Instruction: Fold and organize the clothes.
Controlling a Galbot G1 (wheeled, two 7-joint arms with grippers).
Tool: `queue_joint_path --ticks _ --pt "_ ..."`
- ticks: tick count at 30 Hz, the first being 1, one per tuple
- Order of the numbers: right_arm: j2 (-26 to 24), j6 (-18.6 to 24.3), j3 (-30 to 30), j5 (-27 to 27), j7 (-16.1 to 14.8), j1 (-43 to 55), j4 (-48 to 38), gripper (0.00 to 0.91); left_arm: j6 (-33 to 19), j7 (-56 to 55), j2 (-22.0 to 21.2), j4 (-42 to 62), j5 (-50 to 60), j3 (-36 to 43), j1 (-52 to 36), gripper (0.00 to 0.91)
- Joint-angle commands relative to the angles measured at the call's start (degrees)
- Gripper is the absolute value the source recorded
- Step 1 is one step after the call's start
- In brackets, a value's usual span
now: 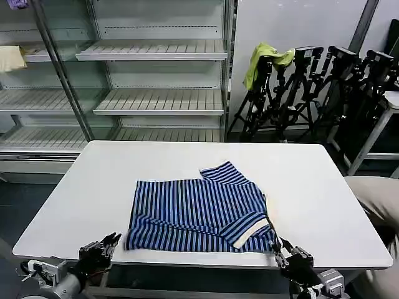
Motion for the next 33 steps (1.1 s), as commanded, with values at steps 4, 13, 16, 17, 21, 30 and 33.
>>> queue_joint_path --ticks 4,13,16,17,21,30,33 --pt "-1.9 1.5 3.7 7.4 -1.4 7.6 1.1 0.907 0.5 -0.5 4.3 -3.0 -5.1 -6.1 -3.6 0.907" --pt "-3.3 -3.1 -19.2 11.7 14.0 42.1 -16.1 0.907 0.4 -2.3 8.7 6.2 -5.1 9.3 -20.6 0.907" --pt "-1.2 -3.2 -26.5 15.2 18.3 52.5 -24.3 0.907 0.3 -2.3 8.5 9.0 -5.3 13.0 -25.6 0.907" --pt "-0.1 -3.2 -28.5 16.0 18.8 55.3 -26.8 0.907 0.4 -2.3 8.4 10.5 -5.3 14.5 -28.5 0.907" --pt "3.2 -3.2 -33.8 16.9 20.3 62.6 -34.6 0.907 3.2 -3.2 7.7 17.7 -6.0 19.7 -35.9 0.907" --pt "7.6 -3.1 -38.2 18.0 20.9 71.7 -50.0 0.907 4.0 -6.4 5.7 32.9 -10.1 29.4 -50.6 0.907" --pt "8.8 -3.1 -38.0 18.1 20.8 73.1 -53.5 0.907 4.0 -6.1 5.0 35.4 -10.2 31.3 -53.1 0.907"
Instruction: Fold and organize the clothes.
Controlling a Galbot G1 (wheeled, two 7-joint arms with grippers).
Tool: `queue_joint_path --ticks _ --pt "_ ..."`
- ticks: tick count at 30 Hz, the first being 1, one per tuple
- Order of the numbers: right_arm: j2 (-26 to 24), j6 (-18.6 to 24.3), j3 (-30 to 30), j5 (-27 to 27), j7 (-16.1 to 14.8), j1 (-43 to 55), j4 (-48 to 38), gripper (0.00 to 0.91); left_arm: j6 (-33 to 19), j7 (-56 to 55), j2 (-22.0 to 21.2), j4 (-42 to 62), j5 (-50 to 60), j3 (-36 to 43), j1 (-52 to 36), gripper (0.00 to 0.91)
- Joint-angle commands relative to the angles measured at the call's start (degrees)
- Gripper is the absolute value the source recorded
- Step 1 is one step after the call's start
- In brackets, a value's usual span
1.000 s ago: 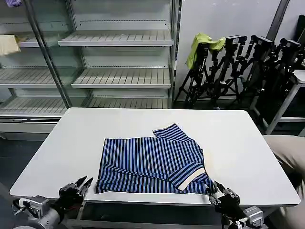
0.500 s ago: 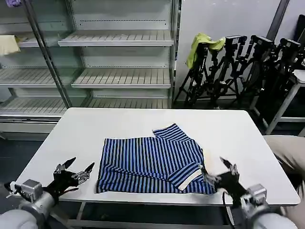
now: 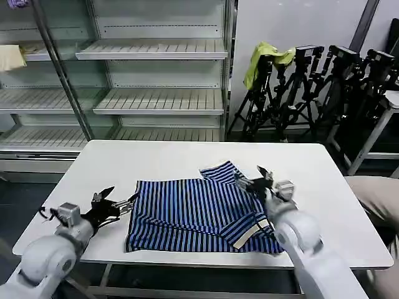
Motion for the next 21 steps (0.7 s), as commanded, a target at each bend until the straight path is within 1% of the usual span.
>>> queue_joint_path --ticks 1,8,15,21 --pt "4.6 -0.4 -7.7 2.2 2.8 15.3 -19.3 0.907 1.4 -1.2 -0.9 17.9 -2.7 13.3 -19.2 0.907" --pt "5.4 -0.3 -7.2 0.8 1.8 14.9 -24.0 0.907 1.4 2.1 -1.7 22.2 -0.9 15.9 -22.1 0.907" --pt "4.7 -0.4 -6.1 1.4 0.6 14.0 -24.1 0.907 1.4 2.5 -2.2 23.2 -0.8 16.3 -21.9 0.907" --pt "5.0 -0.4 -6.0 1.7 -0.5 13.3 -24.2 0.907 1.4 2.5 -1.9 23.9 -0.7 15.8 -21.7 0.907"
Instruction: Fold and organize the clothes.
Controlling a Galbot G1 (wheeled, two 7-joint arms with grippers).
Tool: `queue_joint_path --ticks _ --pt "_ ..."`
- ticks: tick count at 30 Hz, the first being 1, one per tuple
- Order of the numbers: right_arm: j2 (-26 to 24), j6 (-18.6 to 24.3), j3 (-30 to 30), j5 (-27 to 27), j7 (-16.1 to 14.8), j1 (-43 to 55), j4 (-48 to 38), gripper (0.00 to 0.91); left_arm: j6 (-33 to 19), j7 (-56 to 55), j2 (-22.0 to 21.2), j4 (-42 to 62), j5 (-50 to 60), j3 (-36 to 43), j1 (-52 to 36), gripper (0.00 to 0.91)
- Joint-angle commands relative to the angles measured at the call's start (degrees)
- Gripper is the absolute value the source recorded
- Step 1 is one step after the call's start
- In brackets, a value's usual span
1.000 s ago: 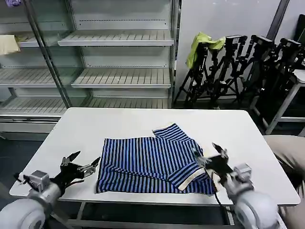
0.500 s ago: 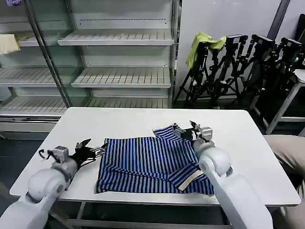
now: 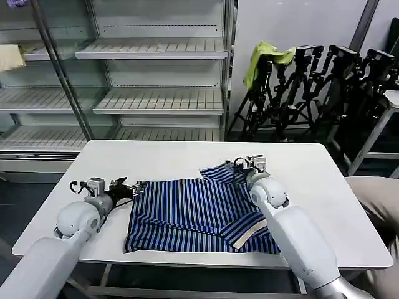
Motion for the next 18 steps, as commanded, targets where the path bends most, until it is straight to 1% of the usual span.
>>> queue_joint_path --ticks 1,9,11,12,13,14,15,16,17,18 --pt "0.9 -0.1 -1.0 0.1 -0.7 1.9 -4.2 0.907 0.2 0.7 0.1 4.4 0.1 2.1 -2.9 0.907" --pt "1.7 -0.1 -0.9 0.1 -0.9 1.9 -5.5 0.907 0.2 0.7 0.1 2.9 1.4 1.4 -1.0 0.907" --pt "1.9 -0.1 -0.7 0.2 -1.7 2.0 -5.8 0.907 0.2 0.7 -0.2 3.2 1.7 1.3 -1.2 0.907" --pt "1.9 -0.1 -0.6 0.2 -2.0 2.0 -5.9 0.786 0.2 0.9 -0.2 3.3 1.6 1.3 -1.3 0.907" --pt "1.8 -0.1 -0.7 0.2 -2.2 2.1 -6.0 0.464 0.2 1.0 -0.3 3.5 1.6 1.2 -1.4 0.796" --pt "1.8 -0.1 -0.7 0.2 -2.3 2.1 -6.0 0.272 0.2 1.1 -0.3 3.6 1.6 1.2 -1.4 0.584" --pt "1.8 -0.1 -0.7 0.4 -2.6 2.0 -6.2 0.131 0.2 1.3 -0.3 3.6 1.6 1.3 -1.4 0.363" --pt "1.8 -0.1 -0.6 0.7 -2.8 2.0 -6.4 0.0 0.2 1.6 -0.2 3.5 1.6 1.3 -1.2 0.05" --pt "1.7 -0.2 -0.6 1.2 -2.9 1.9 -6.5 0.0 0.2 1.7 -0.2 3.5 1.6 1.3 -1.1 0.02" --pt "1.7 -0.2 -0.5 1.8 -3.2 1.8 -6.5 0.0 0.2 1.7 -0.3 3.3 1.6 1.2 -1.0 0.01"
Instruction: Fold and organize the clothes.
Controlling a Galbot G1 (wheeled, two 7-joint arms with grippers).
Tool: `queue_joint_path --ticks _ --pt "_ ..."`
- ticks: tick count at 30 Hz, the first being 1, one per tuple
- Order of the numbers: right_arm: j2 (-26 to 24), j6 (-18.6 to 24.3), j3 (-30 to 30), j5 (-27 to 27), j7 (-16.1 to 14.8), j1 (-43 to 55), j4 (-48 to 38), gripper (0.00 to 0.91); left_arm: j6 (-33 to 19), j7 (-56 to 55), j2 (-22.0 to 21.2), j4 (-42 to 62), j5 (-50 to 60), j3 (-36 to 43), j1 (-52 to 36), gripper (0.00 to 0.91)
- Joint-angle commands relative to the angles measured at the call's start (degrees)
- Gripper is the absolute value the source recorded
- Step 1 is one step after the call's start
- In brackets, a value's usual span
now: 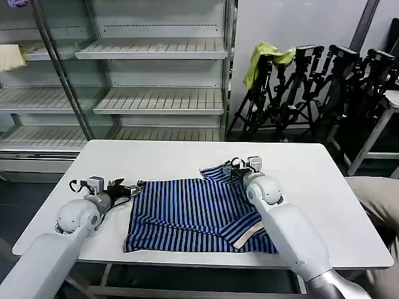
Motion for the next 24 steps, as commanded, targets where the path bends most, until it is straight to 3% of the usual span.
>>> queue_joint_path --ticks 1,24 --pt "0.1 -0.1 0.0 1.5 -1.3 0.3 -1.4 0.0 0.1 0.8 -0.2 0.4 0.5 0.5 0.2 0.01" --pt "-0.3 0.1 0.5 3.2 -3.8 0.0 -1.2 0.0 -0.1 1.4 -0.2 -1.5 0.9 -0.2 1.7 0.01"
